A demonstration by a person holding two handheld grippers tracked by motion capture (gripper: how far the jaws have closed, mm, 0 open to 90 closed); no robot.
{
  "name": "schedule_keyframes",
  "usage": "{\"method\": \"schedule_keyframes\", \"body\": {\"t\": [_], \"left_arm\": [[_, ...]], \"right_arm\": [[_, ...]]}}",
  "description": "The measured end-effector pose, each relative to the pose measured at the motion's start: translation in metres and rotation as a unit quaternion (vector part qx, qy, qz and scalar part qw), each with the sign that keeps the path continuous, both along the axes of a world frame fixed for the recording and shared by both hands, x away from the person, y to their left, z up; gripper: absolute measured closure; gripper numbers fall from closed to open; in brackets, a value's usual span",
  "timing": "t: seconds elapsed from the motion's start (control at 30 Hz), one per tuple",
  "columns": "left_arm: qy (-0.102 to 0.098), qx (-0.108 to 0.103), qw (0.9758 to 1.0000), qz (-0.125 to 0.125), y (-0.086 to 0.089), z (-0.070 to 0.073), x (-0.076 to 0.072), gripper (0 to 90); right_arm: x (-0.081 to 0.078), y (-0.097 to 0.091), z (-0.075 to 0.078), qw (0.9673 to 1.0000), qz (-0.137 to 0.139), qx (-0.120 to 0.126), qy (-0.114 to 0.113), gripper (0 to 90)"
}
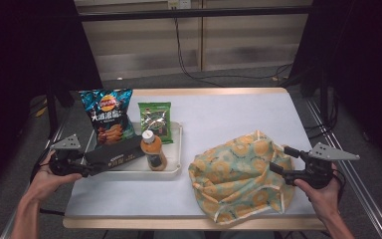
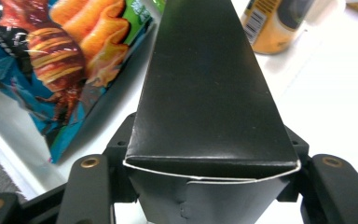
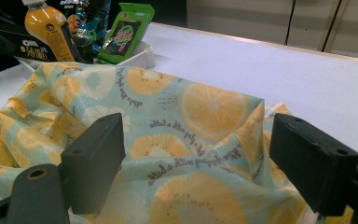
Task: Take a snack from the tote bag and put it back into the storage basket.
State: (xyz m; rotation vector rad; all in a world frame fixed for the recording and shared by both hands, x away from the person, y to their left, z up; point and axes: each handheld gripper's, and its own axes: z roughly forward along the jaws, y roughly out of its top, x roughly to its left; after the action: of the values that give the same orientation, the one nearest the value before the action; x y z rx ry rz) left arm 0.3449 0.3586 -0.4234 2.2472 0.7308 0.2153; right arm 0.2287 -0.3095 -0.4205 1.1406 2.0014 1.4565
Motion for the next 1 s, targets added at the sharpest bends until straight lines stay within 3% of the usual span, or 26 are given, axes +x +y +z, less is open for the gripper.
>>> {"method": "schedule_keyframes", "body": {"t": [0.6,0.73,0.87,1.0], "left_arm": [[0.004,0.003,0.9988,0.048,0.005,-0.004,0.011,30.1],[0.006,-0.008,0.9978,0.066,0.005,-0.006,0.012,24.5],[0.008,-0.011,0.9979,0.063,0.005,-0.007,0.011,21.2],[-0.002,-0.017,0.9972,0.073,0.004,-0.002,0.011,16.7]], "right_arm": [[0.000,-0.001,0.000,1.0000,0.000,0.001,0.000,17.9],[0.000,0.000,0.001,1.0000,0.000,0.001,0.000,17.9],[0.000,-0.001,0.001,1.0000,0.001,-0.002,-0.002,17.9],[0.000,0.000,0.000,1.0000,0.001,0.000,0.000,17.9]]}}
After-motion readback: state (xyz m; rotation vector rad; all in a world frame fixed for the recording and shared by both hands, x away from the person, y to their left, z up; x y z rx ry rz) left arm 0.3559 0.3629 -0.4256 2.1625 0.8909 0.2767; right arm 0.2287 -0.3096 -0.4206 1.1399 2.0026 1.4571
